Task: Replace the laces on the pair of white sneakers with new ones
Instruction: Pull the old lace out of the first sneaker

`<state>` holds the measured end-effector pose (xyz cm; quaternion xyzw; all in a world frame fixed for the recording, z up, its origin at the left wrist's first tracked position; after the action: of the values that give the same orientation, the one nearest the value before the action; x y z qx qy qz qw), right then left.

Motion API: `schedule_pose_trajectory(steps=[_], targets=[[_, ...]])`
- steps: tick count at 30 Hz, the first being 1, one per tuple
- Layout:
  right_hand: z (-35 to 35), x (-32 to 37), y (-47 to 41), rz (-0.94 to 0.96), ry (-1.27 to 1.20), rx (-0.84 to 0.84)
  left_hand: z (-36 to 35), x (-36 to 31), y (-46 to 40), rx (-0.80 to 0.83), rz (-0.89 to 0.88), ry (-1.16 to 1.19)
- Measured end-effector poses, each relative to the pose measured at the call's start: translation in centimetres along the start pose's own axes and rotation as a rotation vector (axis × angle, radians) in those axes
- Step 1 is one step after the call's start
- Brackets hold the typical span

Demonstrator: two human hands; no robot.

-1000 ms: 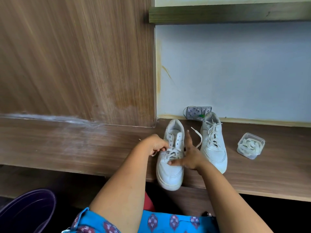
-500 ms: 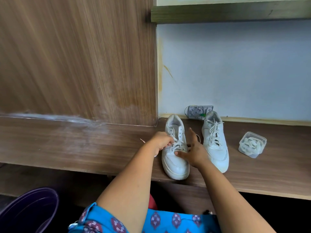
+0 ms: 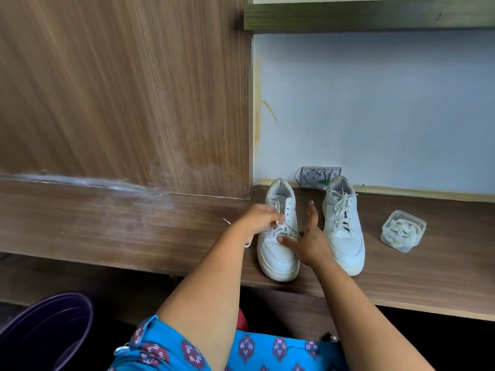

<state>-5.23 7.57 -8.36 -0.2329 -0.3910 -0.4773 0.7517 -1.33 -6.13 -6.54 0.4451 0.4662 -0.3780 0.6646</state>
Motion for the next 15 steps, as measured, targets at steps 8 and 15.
schedule_pose_trajectory(steps=[8,15], targets=[[-0.4,-1.2,-0.6,-0.046,0.106,-0.039,4.6,-0.1,-0.8,-0.338,-0.063,-0.358],[-0.7,-2.1,-1.2,-0.054,0.133,-0.034,1.0,0.7,-0.5,0.033,-0.005,-0.2]])
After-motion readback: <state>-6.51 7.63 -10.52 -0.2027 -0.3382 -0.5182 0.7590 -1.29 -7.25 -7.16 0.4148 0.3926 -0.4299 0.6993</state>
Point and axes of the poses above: each hand's wrist, its own y-axis away from the middle knuckle, its own z-axis out of the back of the hand, x = y × z, the point moved 9 cm from there along -y, towards the middle knuckle, and after that the axes turned 1 degree about x, right-handed, at the moved point
